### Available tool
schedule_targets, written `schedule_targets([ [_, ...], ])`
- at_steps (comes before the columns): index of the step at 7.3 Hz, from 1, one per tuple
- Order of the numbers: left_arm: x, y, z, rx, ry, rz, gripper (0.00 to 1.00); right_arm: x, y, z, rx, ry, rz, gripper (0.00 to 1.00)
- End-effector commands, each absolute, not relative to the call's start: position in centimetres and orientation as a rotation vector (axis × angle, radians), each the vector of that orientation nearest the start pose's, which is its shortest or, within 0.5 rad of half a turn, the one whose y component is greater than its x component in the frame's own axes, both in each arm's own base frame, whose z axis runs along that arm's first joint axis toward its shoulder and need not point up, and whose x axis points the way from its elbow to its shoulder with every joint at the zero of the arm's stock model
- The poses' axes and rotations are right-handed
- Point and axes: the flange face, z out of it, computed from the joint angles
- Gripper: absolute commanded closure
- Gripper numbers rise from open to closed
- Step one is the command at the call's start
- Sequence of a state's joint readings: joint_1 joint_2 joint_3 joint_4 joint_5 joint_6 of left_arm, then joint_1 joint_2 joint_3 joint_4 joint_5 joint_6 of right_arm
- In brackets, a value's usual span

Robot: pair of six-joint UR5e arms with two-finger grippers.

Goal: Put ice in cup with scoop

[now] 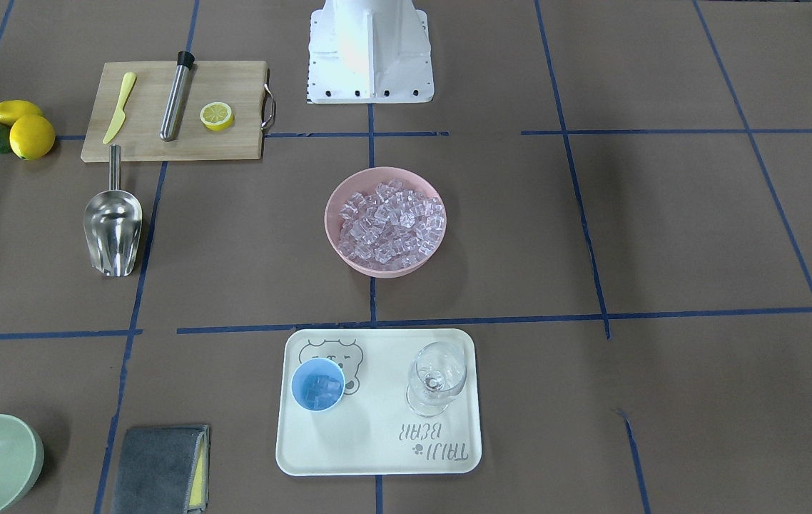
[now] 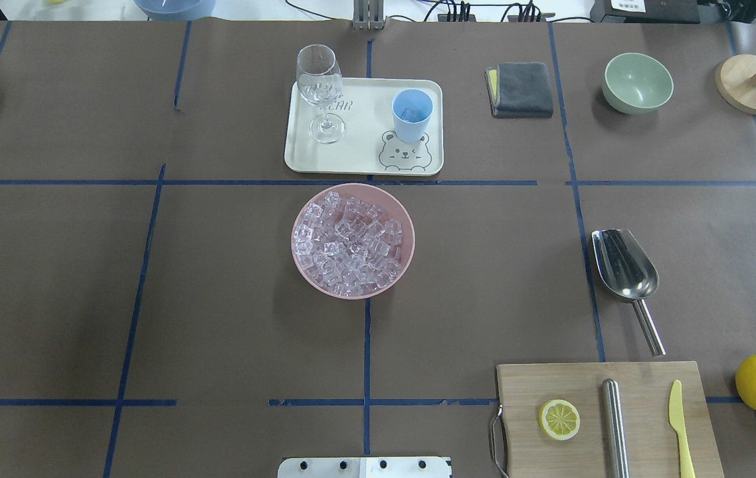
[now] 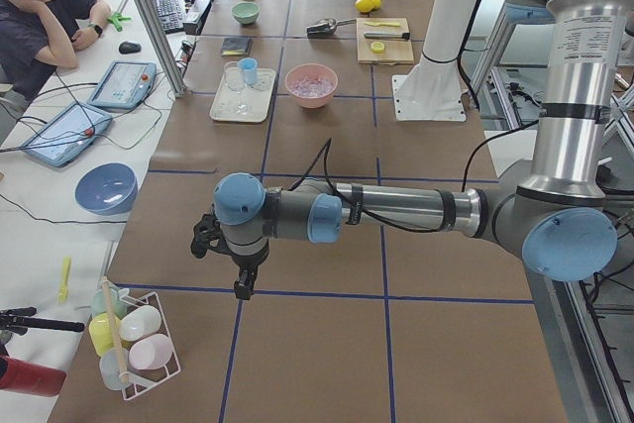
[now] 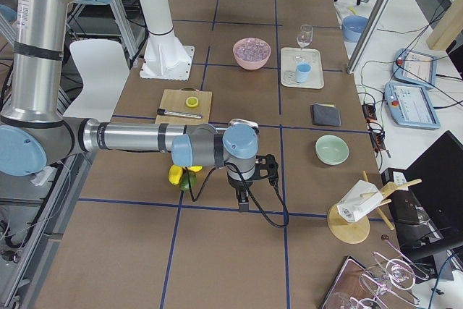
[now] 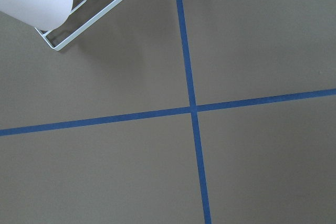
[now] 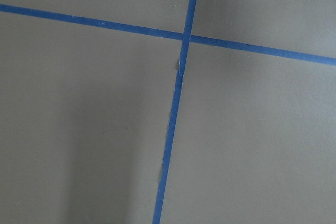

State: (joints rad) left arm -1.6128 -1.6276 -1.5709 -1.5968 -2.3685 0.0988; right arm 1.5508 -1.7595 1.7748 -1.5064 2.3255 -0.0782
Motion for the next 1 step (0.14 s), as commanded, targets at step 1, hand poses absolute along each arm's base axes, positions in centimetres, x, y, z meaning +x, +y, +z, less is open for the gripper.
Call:
schedule_targets([
  [1,-8.35,-51.78,62.56,0.134,0.79,0.087,0.0,5.67,-41.88,63.83,0.098,-0.752,-0.124,0.0],
])
